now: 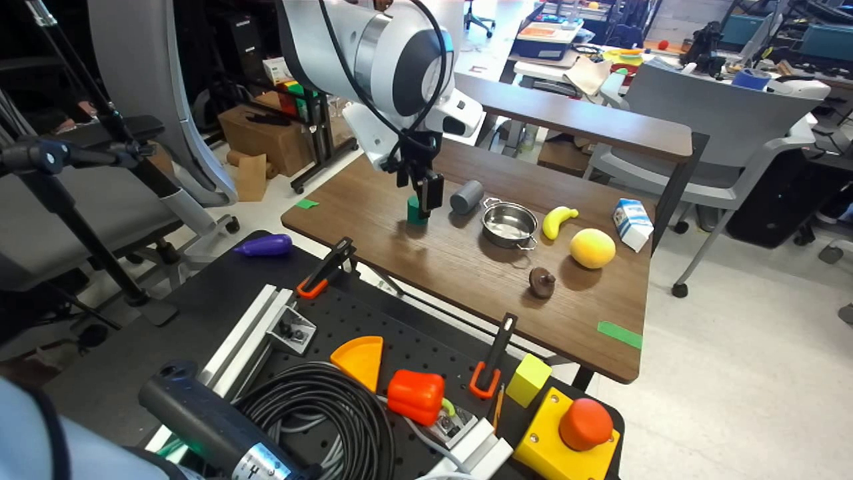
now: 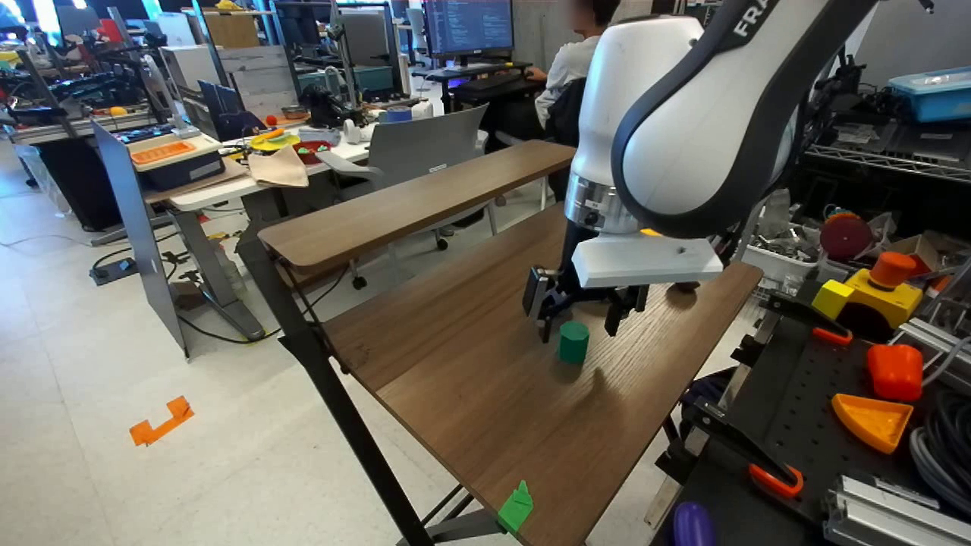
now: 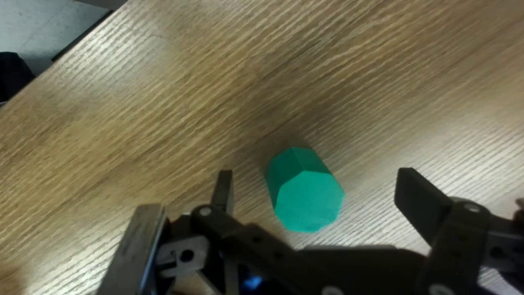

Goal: Pick up the green object and put it in the bowl

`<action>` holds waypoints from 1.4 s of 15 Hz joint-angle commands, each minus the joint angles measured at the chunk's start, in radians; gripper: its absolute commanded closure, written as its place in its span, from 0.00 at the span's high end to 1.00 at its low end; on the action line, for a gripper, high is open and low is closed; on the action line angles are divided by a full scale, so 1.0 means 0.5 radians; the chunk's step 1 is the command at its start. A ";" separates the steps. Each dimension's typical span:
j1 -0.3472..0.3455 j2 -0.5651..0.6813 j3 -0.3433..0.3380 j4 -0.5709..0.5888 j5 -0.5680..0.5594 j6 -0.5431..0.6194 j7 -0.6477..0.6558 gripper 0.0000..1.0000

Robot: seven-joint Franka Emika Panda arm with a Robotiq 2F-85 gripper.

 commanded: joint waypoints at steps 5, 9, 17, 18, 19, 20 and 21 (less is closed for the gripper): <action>0.129 0.150 -0.123 0.171 0.004 -0.066 0.060 1.00; 0.150 0.176 -0.144 0.191 -0.004 -0.070 0.067 0.65; 0.233 0.038 -0.220 0.062 -0.033 -0.060 0.119 0.17; 0.258 -0.017 -0.248 0.010 -0.045 -0.054 0.142 0.17; 0.286 -0.069 -0.282 -0.040 -0.063 -0.051 0.165 0.17; 0.329 -0.126 -0.337 -0.101 -0.091 -0.032 0.208 0.17; 0.375 -0.178 -0.399 -0.154 -0.128 -0.016 0.261 0.17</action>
